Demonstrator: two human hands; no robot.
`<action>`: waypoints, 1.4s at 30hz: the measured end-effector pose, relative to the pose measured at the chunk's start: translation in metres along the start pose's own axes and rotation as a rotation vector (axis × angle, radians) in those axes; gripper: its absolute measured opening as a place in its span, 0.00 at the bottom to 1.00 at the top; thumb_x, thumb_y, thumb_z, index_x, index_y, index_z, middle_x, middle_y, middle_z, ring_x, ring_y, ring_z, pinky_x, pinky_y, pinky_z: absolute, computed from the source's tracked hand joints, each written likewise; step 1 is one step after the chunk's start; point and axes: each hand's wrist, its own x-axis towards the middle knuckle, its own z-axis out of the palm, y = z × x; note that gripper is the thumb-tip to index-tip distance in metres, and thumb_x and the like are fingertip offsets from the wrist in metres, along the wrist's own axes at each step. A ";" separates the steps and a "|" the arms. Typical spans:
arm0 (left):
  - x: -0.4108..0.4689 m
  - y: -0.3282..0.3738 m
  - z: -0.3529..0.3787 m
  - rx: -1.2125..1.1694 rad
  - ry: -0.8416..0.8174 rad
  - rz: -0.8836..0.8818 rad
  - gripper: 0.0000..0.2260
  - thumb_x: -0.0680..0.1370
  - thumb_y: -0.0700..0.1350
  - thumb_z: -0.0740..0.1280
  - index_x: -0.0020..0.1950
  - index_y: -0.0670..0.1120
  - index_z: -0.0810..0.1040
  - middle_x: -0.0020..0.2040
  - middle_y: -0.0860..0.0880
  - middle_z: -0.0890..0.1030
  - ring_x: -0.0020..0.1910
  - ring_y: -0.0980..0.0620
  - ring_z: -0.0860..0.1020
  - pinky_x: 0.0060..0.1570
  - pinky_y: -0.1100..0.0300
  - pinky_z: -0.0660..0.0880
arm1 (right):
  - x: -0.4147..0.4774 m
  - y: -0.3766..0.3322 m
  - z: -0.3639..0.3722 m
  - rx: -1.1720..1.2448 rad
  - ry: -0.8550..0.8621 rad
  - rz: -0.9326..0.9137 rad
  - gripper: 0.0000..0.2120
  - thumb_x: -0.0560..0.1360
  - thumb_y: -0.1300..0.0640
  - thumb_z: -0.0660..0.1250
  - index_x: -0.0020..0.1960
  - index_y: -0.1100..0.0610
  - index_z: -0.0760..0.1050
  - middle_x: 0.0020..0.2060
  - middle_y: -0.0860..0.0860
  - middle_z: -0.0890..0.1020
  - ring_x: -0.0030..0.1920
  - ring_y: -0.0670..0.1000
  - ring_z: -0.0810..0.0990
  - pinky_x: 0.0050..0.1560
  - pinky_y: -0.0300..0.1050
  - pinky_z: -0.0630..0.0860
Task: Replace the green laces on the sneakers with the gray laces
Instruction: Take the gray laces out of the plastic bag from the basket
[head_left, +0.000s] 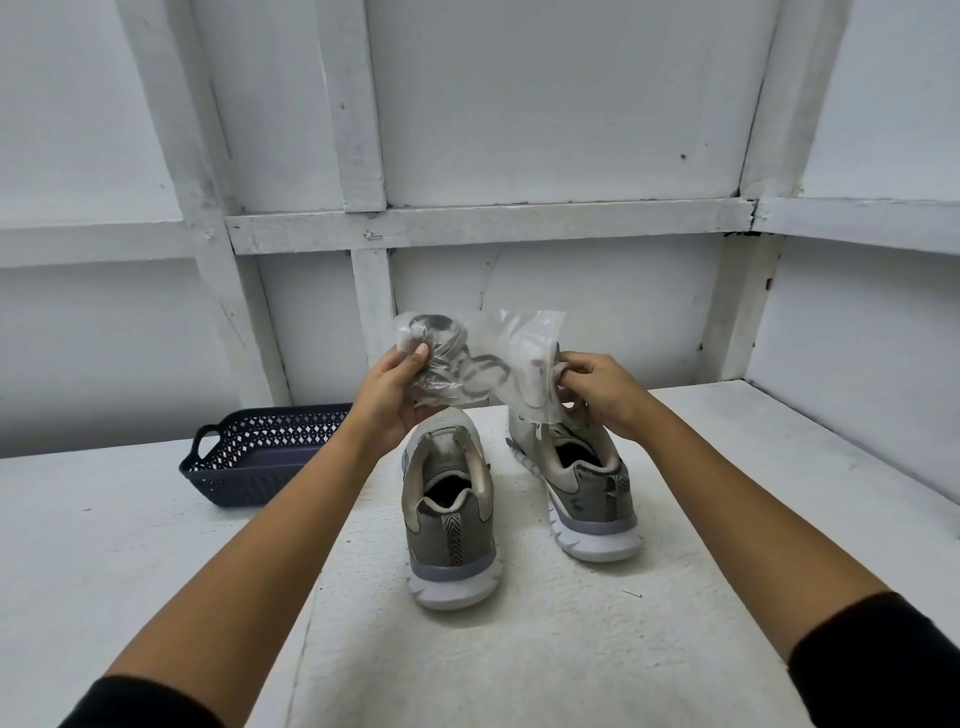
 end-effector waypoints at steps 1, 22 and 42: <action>-0.001 0.000 0.000 0.000 -0.013 0.000 0.06 0.80 0.41 0.61 0.51 0.47 0.77 0.38 0.49 0.84 0.35 0.51 0.83 0.37 0.54 0.81 | 0.001 0.000 0.002 -0.011 -0.010 0.016 0.15 0.78 0.67 0.57 0.48 0.53 0.79 0.36 0.55 0.74 0.32 0.50 0.70 0.24 0.36 0.68; -0.013 0.003 -0.016 0.022 -0.045 -0.003 0.07 0.80 0.41 0.59 0.53 0.47 0.77 0.41 0.49 0.85 0.38 0.50 0.83 0.44 0.50 0.80 | 0.015 -0.006 0.034 0.067 0.041 0.039 0.16 0.76 0.76 0.55 0.50 0.66 0.79 0.41 0.58 0.82 0.29 0.41 0.79 0.27 0.30 0.73; 0.012 -0.017 0.006 -0.056 0.132 -0.054 0.05 0.81 0.42 0.60 0.49 0.48 0.75 0.40 0.50 0.82 0.35 0.52 0.83 0.34 0.56 0.81 | -0.020 0.019 -0.062 0.831 0.436 0.118 0.08 0.79 0.63 0.60 0.43 0.63 0.73 0.29 0.54 0.83 0.29 0.51 0.83 0.32 0.48 0.82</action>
